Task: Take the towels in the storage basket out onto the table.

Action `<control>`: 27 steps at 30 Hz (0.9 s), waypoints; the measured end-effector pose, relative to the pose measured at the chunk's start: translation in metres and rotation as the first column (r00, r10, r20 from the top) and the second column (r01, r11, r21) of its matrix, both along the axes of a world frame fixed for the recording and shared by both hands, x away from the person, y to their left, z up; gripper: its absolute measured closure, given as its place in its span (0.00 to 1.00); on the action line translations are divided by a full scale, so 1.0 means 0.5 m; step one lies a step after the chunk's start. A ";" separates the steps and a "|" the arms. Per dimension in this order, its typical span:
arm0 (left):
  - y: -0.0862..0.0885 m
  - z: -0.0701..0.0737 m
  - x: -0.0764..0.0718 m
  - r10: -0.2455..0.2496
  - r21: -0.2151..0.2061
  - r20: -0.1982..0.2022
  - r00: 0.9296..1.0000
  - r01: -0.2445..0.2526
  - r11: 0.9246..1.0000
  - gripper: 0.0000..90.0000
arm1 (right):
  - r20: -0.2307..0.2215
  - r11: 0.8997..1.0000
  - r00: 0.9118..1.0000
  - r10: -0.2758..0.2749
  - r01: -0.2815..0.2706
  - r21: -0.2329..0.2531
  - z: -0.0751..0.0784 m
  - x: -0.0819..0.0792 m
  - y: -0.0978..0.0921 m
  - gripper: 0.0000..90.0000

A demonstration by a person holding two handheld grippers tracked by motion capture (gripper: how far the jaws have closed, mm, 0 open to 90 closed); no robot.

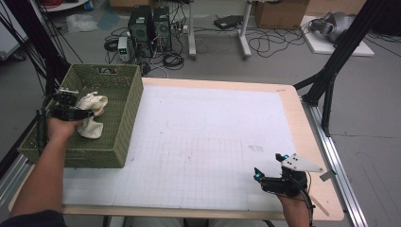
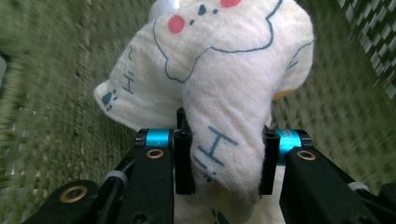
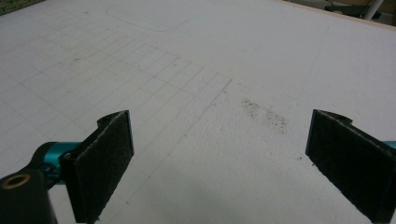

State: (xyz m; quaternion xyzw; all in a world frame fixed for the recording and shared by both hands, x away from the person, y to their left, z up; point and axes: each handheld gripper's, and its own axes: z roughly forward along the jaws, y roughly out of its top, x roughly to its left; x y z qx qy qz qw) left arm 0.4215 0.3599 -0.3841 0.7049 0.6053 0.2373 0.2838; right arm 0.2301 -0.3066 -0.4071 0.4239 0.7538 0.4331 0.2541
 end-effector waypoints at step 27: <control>0.000 0.162 -0.130 -0.030 -0.188 0.456 0.889 0.129 0.974 0.77 | 0.021 1.000 1.000 0.001 -0.001 0.010 0.011 -0.005 0.003 0.08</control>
